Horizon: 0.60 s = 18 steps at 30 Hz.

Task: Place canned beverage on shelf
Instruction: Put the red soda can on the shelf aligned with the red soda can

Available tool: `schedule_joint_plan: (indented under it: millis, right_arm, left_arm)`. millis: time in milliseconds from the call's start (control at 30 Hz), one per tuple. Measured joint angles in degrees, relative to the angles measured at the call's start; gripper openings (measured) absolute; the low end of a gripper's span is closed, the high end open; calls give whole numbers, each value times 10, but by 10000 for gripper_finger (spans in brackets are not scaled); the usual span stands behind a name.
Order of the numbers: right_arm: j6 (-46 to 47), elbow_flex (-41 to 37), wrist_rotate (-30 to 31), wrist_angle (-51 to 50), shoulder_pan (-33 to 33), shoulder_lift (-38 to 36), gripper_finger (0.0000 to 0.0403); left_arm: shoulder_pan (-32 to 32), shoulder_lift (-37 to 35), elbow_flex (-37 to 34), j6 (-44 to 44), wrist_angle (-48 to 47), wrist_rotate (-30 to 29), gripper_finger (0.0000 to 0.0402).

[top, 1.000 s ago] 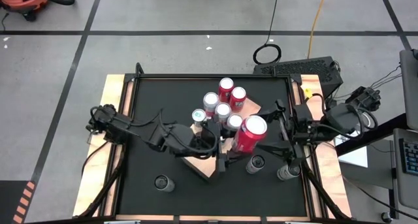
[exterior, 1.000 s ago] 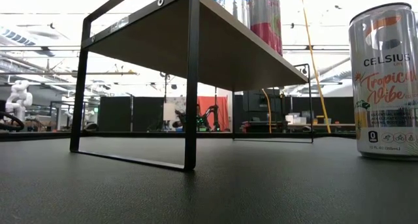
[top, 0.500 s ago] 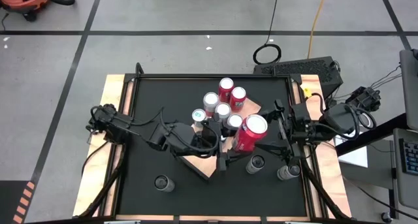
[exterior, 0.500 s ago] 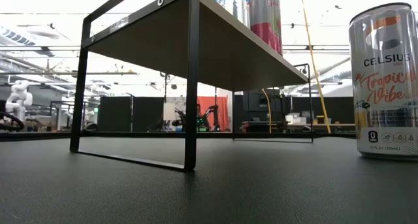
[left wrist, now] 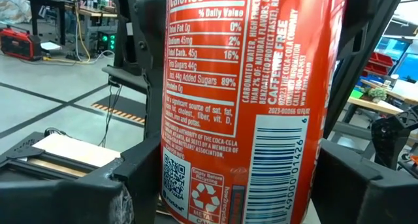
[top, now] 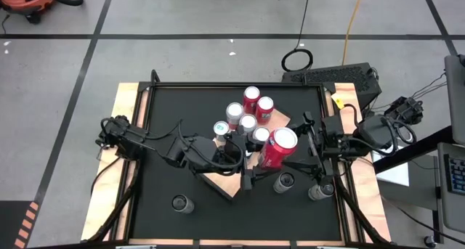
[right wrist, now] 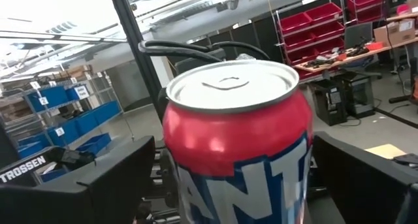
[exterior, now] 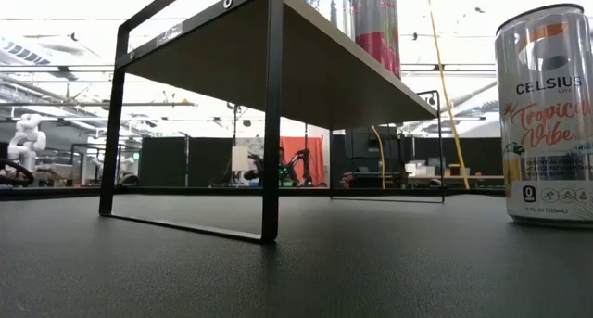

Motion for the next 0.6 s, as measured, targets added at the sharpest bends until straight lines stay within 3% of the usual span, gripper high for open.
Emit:
schedule_joint_plan:
  millis: [600]
  right_arm:
    - [-10, 0, 0, 26, -12, 3, 377]
  left_arm:
    - [3, 0, 0, -2, 0, -1, 292]
